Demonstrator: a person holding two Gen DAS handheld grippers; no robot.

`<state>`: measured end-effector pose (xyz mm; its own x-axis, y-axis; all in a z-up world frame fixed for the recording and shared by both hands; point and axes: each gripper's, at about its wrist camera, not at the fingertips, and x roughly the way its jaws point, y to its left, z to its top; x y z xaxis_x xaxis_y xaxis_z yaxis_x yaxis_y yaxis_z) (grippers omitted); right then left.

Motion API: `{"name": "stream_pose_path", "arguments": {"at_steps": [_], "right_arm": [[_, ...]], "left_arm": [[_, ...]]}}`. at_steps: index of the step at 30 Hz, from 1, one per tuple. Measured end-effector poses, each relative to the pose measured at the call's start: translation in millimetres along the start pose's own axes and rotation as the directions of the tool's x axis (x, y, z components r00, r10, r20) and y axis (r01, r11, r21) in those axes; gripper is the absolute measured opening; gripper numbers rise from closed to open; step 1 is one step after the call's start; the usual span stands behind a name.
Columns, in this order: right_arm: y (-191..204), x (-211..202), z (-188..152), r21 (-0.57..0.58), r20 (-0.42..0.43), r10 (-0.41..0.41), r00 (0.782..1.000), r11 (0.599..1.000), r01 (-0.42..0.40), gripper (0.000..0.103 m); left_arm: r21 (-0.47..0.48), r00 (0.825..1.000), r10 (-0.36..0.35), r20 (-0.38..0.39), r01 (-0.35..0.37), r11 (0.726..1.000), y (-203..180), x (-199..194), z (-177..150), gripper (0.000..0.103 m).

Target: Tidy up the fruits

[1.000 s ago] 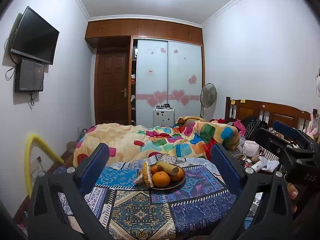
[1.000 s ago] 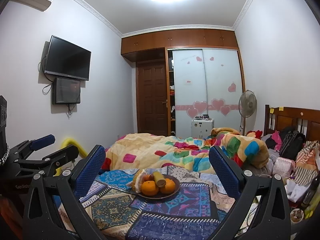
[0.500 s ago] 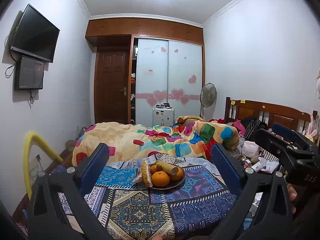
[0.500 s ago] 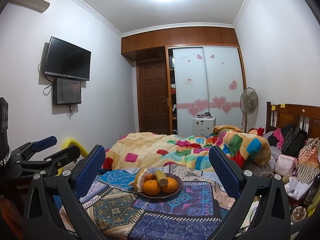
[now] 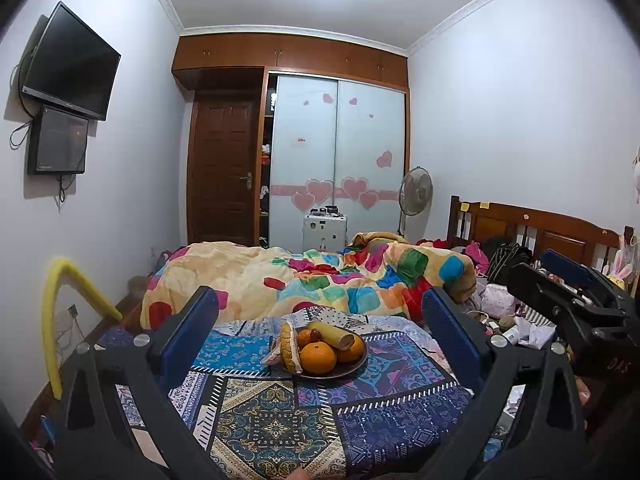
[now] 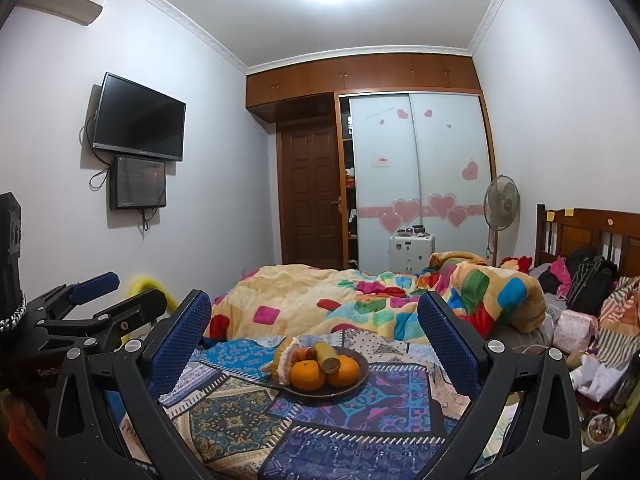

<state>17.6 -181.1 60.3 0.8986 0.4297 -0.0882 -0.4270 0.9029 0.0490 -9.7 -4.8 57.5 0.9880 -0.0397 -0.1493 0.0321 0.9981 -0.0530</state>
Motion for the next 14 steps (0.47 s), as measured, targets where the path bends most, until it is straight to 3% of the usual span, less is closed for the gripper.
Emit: {"name": "stream_pose_path", "arguments": {"at_steps": [14], "right_arm": [[1.2,4.4,-3.7,-0.001,-0.018,0.006,1.0,1.0,-0.006,0.103]], "left_arm": [[0.005,1.0,0.003,-0.005,-0.003,1.0,-0.2,-0.2,-0.1,0.103]]}}
